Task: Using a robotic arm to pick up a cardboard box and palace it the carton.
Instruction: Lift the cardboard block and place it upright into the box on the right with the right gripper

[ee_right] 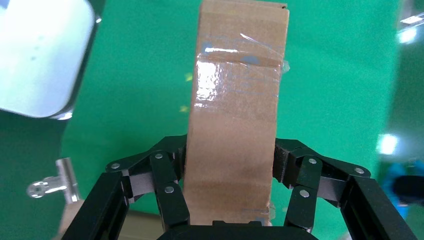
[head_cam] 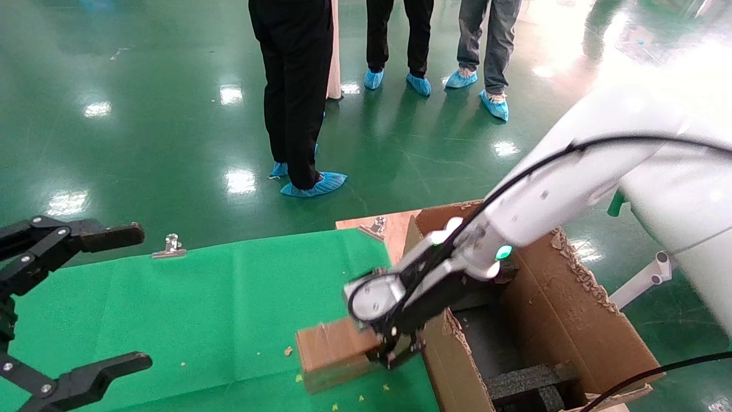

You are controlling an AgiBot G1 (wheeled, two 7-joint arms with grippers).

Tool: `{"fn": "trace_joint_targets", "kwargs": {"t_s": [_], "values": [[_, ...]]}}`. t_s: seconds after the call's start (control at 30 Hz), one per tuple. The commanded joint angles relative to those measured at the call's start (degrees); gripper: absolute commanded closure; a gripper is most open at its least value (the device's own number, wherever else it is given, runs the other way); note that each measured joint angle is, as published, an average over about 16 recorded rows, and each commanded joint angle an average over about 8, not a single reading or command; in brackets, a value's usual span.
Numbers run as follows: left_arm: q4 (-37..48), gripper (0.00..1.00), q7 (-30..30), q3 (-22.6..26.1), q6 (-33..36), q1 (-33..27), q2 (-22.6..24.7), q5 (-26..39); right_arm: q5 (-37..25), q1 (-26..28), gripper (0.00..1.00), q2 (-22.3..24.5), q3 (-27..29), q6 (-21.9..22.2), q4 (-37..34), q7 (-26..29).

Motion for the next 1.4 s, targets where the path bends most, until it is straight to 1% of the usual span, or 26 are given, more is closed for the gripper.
{"fn": "trace_joint_targets", "kwargs": {"t_s": [0.03,0.23,0.43,0.57,0.7,0.87,1.07,1.4], "values": [[0.01,0.00,0.00,0.01,0.00,0.00,0.00,0.00,0.83,1.09,1.00,0.40,-0.06,-0.21,0.02,-0.47],[0.01,0.00,0.01,0.02,0.00,-0.01,0.00,-0.01,5.55,8.97,1.00,2.17,-0.96,-0.72,-3.90,-3.11],[0.01,0.00,0.02,0.04,0.00,-0.01,-0.01,-0.02,9.61,16.88,1.00,3.75,-3.79,-0.91,-7.79,-5.72],[0.01,0.00,0.02,0.05,-0.01,-0.02,-0.01,-0.03,11.96,20.18,1.00,4.81,-6.50,-0.87,-9.80,-7.13],[0.01,0.00,0.03,0.05,-0.01,-0.02,-0.02,-0.03,13.51,22.31,1.00,6.11,-9.31,-0.77,-11.24,-7.99],[0.01,0.00,0.03,0.07,-0.02,-0.02,-0.02,-0.04,14.57,25.36,1.00,9.03,-12.69,-0.84,-11.95,-8.22],[0.01,0.00,0.04,0.08,-0.02,-0.03,-0.03,-0.05,14.43,30.17,1.00,14.27,-17.40,-0.96,-11.18,-7.73],[0.01,0.00,0.05,0.10,-0.03,-0.03,-0.04,-0.07,12.79,37.06,1.00,22.23,-27.29,-1.09,-10.19,-7.62]]}}
